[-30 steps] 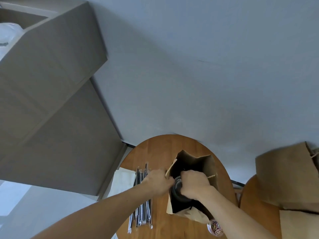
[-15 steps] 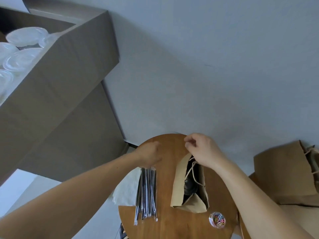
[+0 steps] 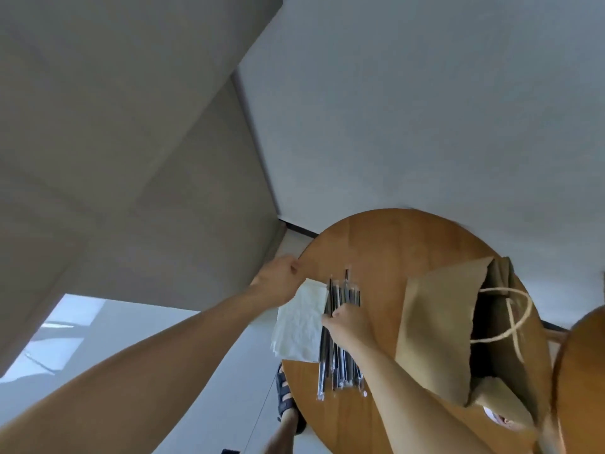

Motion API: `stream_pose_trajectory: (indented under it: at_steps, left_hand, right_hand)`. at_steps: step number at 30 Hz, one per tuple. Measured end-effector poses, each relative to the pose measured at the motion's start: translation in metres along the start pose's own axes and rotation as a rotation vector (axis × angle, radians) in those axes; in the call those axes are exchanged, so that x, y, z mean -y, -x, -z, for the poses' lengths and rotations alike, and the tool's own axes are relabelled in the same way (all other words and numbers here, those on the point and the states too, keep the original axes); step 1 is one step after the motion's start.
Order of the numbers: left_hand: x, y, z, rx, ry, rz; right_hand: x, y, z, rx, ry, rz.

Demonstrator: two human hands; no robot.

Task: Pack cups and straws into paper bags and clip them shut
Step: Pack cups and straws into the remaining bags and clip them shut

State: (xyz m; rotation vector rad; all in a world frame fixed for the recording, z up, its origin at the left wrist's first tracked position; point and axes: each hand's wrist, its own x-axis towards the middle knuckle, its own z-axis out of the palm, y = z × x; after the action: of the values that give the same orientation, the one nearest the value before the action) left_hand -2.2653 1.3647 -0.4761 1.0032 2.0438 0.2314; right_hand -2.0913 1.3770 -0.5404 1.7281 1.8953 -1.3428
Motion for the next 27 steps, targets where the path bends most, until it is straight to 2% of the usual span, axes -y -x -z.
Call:
stream_pose_trajectory:
  at_steps: [4,14,23,27]
  left_hand:
    - [0.026,-0.011,-0.015,0.035,0.062,0.073]
    - [0.051,-0.017,-0.027,0.075,0.157,0.108]
    - [0.044,-0.009,-0.022,0.09,0.127,0.119]
    - [0.041,-0.007,-0.019,0.084,0.114,0.115]
  right_hand:
    - [-0.018,-0.021,-0.038,0.032,0.044,-0.091]
    - [-0.016,-0.034,-0.049,0.02,0.17,-0.053]
    - [-0.02,-0.024,-0.042,-0.051,0.137,0.06]
    - [-0.019,-0.018,-0.042,-0.031,-0.06,0.098]
